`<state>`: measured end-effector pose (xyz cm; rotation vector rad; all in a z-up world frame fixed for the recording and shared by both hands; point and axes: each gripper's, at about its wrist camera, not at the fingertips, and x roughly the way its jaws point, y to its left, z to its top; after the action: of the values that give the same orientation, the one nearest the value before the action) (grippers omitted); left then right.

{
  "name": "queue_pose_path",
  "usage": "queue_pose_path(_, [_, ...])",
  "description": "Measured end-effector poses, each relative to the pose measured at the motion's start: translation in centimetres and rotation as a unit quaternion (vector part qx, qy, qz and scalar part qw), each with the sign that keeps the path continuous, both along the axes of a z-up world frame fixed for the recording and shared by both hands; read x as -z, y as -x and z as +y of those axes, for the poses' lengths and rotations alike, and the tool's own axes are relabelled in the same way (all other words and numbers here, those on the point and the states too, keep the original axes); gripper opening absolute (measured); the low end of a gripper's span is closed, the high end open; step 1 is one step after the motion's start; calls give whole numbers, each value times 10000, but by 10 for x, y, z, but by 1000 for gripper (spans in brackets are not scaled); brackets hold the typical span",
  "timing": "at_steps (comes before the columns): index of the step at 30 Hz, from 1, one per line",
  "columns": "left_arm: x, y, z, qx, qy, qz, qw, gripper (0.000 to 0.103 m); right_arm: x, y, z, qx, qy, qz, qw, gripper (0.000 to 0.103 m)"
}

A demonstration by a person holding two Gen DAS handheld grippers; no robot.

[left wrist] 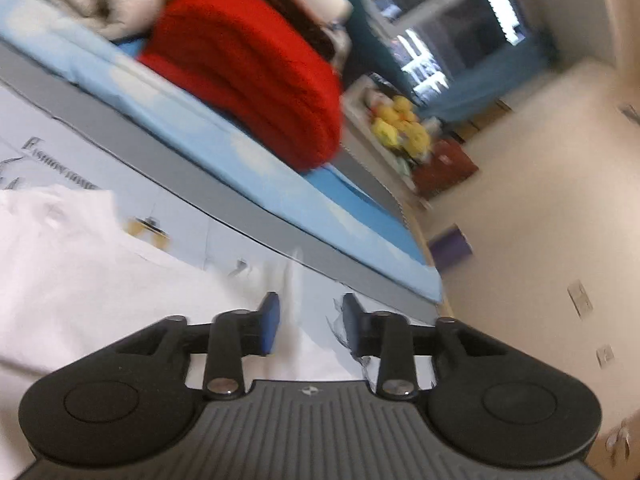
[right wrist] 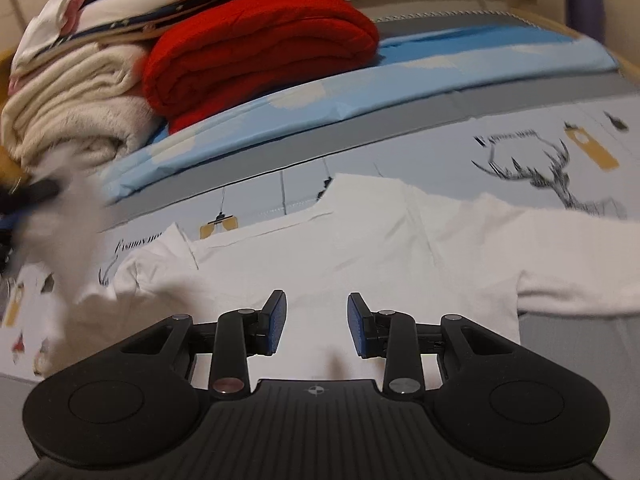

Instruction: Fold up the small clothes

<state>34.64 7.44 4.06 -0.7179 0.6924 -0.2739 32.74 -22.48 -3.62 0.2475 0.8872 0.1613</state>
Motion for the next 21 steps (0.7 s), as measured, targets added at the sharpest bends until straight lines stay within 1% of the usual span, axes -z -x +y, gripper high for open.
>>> queue_pose_path(1, [-3, 8, -6, -58, -220, -114, 9997, 39, 2, 2, -3, 105, -47, 35, 9999, 40])
queue_pose_path(2, [-5, 13, -8, -114, -448, -125, 9989, 39, 5, 3, -6, 185, -97, 87, 9997, 41])
queue_pose_path(3, [-5, 18, -4, -212, -725, -48, 9971, 39, 7, 5, -9, 229, -151, 139, 9995, 41])
queue_pose_path(5, [-3, 30, 6, -435, -1120, 120, 9927, 39, 14, 10, -14, 280, -244, 255, 9990, 41])
queue_pose_path(6, [0, 38, 14, -613, -1391, 241, 9881, 39, 16, 12, -16, 303, -268, 322, 9987, 41])
queue_pose_path(7, [2, 44, 19, -776, -1645, 353, 9827, 39, 19, 14, -19, 354, -313, 404, 9981, 41])
queue_pose_path(8, [3, 50, 27, -992, -1984, 487, 9739, 39, 22, 15, -23, 444, -434, 503, 9968, 41])
queue_pose_path(10, [5, 58, 38, -1367, -2556, 807, 9537, 39, 26, 16, -29, 586, -669, 628, 9941, 41])
queue_pose_path(12, [12, 58, 47, -1588, -2809, 1092, 9402, 41, 32, 17, -31, 652, -793, 707, 9922, 41])
queue_pose_path(13, [17, 59, 49, -1612, -2877, 1172, 9367, 44, 35, 17, -31, 671, -791, 738, 9919, 41])
queue_pose_path(15, [29, 55, 52, -1470, -3061, 1168, 9333, 44, 43, 12, -29, 729, -819, 909, 9898, 41])
queue_pose_path(17, [49, 56, 45, -1278, -3303, 984, 9300, 49, 48, 7, -28, 711, -898, 988, 9885, 41])
queue_pose_path(18, [59, 46, 44, -1129, -3424, 1279, 9239, 48, 50, 4, -27, 695, -868, 996, 9888, 41])
queue_pose_path(19, [63, 37, 42, -1110, -3374, 1373, 9246, 48, 52, 2, -26, 699, -825, 982, 9893, 41])
queue_pose_path(20, [63, 32, 43, -1097, -3224, 1198, 9326, 48, 55, -1, -26, 725, -750, 982, 9897, 41])
queue_pose_path(21, [62, 33, 42, -1029, -3197, 1094, 9355, 48, 58, -4, -25, 755, -698, 1021, 9894, 41])
